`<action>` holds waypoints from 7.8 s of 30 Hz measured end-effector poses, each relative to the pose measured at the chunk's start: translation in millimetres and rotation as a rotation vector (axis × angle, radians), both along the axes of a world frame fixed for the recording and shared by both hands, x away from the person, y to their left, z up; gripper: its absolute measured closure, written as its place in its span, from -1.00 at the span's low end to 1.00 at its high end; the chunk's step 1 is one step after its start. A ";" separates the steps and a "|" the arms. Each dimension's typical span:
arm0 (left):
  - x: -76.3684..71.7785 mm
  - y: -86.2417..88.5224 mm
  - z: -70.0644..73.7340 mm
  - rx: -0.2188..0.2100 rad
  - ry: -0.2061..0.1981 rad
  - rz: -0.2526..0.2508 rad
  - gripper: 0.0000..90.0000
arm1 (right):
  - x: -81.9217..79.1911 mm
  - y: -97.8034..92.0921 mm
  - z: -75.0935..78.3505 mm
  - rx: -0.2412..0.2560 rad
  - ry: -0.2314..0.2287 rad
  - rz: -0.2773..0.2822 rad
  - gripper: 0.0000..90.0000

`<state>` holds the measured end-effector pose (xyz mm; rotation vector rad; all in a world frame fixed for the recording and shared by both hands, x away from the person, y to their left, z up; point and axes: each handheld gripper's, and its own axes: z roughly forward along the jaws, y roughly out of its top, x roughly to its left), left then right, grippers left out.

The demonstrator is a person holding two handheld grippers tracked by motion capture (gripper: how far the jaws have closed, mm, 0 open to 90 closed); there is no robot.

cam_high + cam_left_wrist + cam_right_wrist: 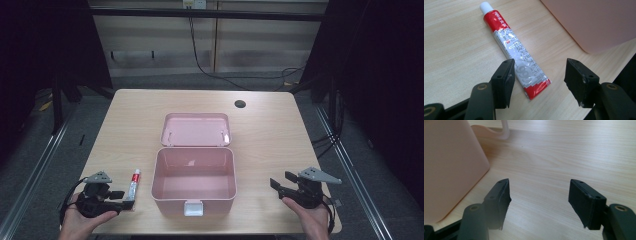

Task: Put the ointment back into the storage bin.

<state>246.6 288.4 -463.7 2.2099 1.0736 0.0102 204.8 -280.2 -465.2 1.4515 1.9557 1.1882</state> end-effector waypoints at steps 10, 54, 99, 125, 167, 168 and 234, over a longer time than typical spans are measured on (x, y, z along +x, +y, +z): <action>-0.9 -1.5 10.2 -0.111 0.006 0.014 0.02 | -9.4 10.3 9.7 -0.017 0.080 0.066 -0.21; 56.0 -24.1 23.8 0.136 0.178 0.066 0.32 | -1.9 19.6 15.0 0.042 0.126 0.128 -0.22; 79.5 -42.7 -2.2 0.316 0.250 0.061 0.58 | 2.1 20.2 9.8 0.088 0.178 0.139 -0.24; 75.4 -22.6 9.3 0.168 0.277 0.030 0.58 | 1.6 16.5 10.8 0.112 0.172 0.134 -0.25; 58.0 -16.2 54.4 0.112 0.190 -0.122 0.58 | 2.3 16.5 9.9 0.119 0.187 0.139 -0.27; 57.6 -16.5 55.1 0.119 0.190 -0.126 0.58 | 2.3 16.6 9.9 0.119 0.187 0.139 -0.27; 41.8 -52.3 157.3 0.057 0.020 -0.341 0.58 | 2.8 14.6 11.3 0.154 0.187 0.183 -0.68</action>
